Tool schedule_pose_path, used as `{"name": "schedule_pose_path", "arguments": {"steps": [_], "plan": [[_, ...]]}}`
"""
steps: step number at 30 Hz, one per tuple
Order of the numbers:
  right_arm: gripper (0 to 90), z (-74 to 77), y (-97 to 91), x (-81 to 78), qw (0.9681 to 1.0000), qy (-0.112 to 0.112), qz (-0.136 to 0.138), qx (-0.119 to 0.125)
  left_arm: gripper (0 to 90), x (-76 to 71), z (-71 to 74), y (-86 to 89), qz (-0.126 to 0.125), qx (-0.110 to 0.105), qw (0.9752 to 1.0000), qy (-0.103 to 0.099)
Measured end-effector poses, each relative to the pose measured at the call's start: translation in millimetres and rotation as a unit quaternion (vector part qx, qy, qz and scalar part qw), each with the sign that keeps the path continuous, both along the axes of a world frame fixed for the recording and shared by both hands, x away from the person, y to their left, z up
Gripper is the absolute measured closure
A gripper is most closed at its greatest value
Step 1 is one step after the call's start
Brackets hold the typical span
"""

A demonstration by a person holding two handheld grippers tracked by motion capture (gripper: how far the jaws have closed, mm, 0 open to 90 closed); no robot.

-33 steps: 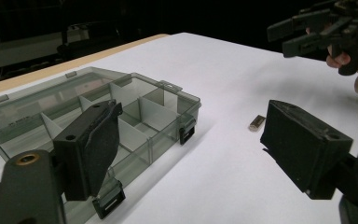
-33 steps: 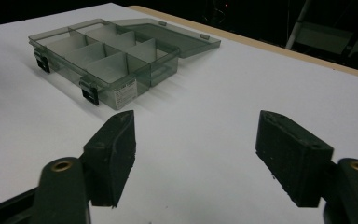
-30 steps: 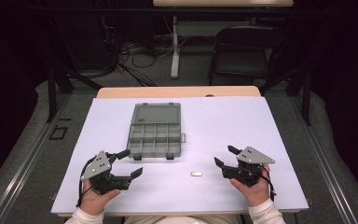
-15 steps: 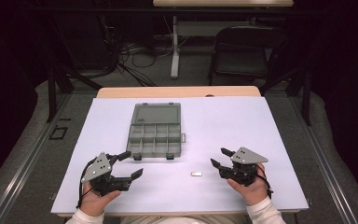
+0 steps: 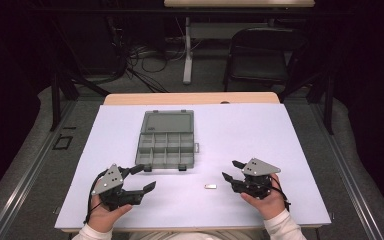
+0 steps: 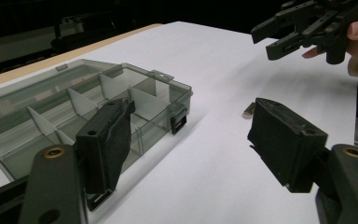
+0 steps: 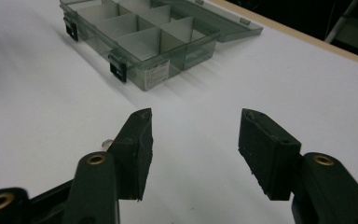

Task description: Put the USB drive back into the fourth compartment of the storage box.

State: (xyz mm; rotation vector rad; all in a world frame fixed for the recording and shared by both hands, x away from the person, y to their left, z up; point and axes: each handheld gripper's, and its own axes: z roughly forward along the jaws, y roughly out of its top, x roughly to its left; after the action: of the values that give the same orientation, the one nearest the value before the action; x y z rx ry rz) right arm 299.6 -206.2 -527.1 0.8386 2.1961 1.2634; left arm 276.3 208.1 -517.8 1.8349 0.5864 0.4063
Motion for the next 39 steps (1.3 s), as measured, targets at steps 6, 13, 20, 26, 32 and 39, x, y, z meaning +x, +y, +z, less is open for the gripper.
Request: {"name": "schedule_pose_path", "arguments": {"steps": [6, 13, 20, 26, 32, 39], "plan": [[50.7, -2.5, 3.2, 1.9, 0.9991, 0.029, 0.029, 0.005, 31.6, 0.2, -0.5, -2.1, -0.002, -0.001, 1.0, 0.001], [56.2, 0.4, 8.4, 4.2, 0.9978, 0.026, 0.06, -0.009, 33.0, -0.3, -2.7, -9.4, -0.008, 0.017, 0.9998, 0.011], [60.5, 1.1, 14.7, 8.5, 0.9948, 0.043, 0.082, -0.042, 33.2, 0.4, -5.2, -11.7, -0.016, 0.019, 0.9995, 0.02], [61.9, 3.2, 17.8, 11.9, 0.9916, 0.055, 0.1, -0.062, 33.2, 1.9, -7.0, -11.6, -0.021, 0.013, 0.9992, 0.032], [65.2, 4.5, 21.1, 14.7, 0.988, 0.06, 0.119, -0.078, 32.1, 2.9, -8.8, -11.4, -0.018, 0.013, 0.9991, 0.036], [66.3, 2.4, 25.8, 18.1, 0.984, 0.07, 0.135, -0.093, 29.4, 4.0, -11.0, -9.8, -0.008, -0.003, 0.9988, 0.048]]}}
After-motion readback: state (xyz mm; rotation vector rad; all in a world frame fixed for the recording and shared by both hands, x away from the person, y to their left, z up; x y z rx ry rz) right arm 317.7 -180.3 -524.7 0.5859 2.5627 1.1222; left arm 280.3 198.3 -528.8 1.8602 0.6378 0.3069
